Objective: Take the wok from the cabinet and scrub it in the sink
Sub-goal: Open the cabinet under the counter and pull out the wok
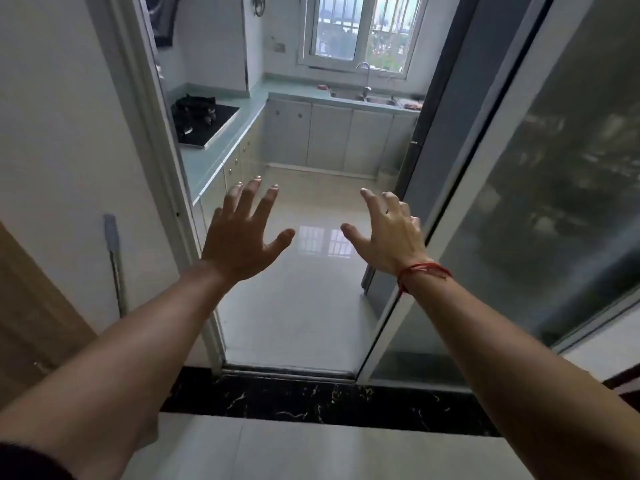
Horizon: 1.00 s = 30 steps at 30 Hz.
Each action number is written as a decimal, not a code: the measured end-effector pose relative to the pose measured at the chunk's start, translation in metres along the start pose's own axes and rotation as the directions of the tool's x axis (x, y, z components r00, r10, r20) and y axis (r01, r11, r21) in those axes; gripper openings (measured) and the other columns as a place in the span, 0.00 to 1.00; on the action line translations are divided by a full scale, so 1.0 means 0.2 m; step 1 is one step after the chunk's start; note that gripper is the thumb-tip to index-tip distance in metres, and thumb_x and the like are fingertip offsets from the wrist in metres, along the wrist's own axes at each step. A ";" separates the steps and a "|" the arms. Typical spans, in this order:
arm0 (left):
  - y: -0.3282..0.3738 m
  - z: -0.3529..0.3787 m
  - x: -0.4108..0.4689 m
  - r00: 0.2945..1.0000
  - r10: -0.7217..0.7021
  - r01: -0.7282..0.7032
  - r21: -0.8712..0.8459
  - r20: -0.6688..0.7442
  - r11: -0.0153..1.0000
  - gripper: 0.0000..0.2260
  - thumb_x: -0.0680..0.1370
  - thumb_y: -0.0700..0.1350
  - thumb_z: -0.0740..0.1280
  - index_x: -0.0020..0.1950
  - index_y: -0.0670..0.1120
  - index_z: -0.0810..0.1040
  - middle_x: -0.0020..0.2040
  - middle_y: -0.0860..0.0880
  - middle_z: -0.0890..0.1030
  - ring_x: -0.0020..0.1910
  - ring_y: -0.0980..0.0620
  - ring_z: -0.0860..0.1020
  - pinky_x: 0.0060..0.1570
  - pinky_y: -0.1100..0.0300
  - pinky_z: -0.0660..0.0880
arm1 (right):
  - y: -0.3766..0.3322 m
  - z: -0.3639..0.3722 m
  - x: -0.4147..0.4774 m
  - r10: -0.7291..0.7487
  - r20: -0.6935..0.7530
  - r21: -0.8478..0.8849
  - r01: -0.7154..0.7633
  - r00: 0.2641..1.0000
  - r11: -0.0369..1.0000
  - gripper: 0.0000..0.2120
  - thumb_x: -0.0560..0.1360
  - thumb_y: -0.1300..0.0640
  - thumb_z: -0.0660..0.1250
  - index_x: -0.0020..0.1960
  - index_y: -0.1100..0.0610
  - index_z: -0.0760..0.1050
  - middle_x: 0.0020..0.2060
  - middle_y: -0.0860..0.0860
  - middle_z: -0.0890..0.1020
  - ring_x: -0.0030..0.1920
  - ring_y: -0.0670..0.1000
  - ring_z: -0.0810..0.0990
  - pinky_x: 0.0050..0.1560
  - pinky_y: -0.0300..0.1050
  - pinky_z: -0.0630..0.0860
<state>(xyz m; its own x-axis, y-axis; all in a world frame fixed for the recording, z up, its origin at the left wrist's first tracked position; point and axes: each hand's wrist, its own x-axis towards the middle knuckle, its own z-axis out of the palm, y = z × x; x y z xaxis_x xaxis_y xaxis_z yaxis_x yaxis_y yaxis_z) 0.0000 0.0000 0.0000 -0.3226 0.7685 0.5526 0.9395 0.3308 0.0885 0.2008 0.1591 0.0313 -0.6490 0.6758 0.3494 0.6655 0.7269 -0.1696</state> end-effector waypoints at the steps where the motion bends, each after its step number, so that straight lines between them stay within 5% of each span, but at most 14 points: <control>1: -0.04 0.03 0.05 0.999 -0.010 0.012 -0.026 0.050 1.000 0.34 0.76 0.66 0.56 0.75 0.45 0.66 0.75 0.39 0.66 0.71 0.33 0.65 0.58 0.34 0.72 | -0.01 0.03 0.06 0.012 0.013 0.003 -0.012 1.000 1.000 0.35 0.74 0.35 0.60 0.76 0.49 0.58 0.72 0.59 0.64 0.69 0.62 0.65 0.63 0.61 0.66; 30: -0.58 1.28 1.74 0.983 -0.059 0.060 -0.004 0.175 0.998 0.36 0.74 0.66 0.56 0.74 0.44 0.67 0.74 0.37 0.65 0.70 0.32 0.66 0.56 0.35 0.72 | 0.62 0.96 1.97 0.065 0.130 -0.028 -0.061 0.989 0.998 0.34 0.75 0.36 0.60 0.76 0.49 0.58 0.70 0.60 0.66 0.66 0.62 0.68 0.61 0.57 0.68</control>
<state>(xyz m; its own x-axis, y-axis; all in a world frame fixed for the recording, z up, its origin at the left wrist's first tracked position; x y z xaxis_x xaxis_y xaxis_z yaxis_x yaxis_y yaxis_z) -0.2510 0.3701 -0.0297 -0.3924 0.8316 0.3931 0.9188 0.3745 0.1249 -0.0427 0.5383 -0.0287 -0.6470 0.7315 0.2152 0.7141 0.6803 -0.1653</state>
